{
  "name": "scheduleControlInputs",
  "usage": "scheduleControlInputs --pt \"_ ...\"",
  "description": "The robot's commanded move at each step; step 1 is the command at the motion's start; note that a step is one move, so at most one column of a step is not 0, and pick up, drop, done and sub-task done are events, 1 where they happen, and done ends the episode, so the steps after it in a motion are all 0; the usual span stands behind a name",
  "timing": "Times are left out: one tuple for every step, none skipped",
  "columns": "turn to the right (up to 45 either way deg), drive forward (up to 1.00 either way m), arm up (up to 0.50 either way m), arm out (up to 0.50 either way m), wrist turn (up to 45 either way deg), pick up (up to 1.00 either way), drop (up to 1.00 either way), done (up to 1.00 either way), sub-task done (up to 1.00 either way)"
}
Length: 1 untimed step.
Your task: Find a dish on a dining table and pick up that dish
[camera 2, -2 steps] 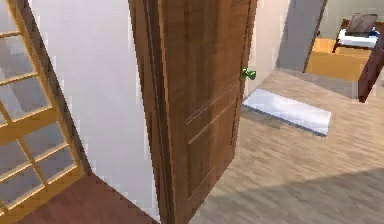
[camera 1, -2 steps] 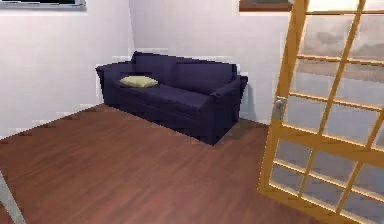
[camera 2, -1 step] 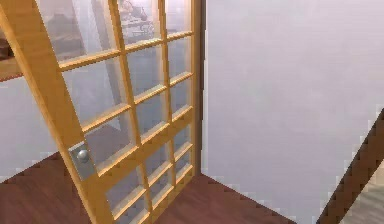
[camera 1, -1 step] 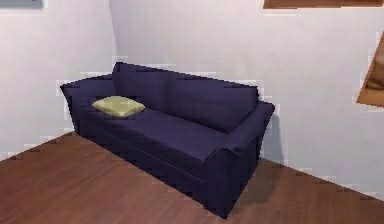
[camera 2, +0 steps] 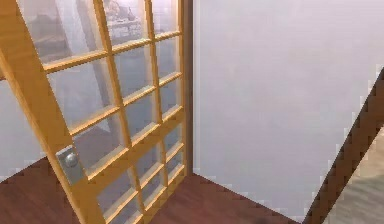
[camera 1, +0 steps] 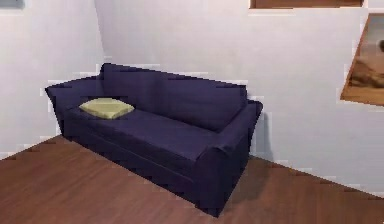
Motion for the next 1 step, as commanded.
scheduleControlInputs --pt "0.0 0.55 0.00 0.00 0.0 0.00 0.00 0.00 0.00"
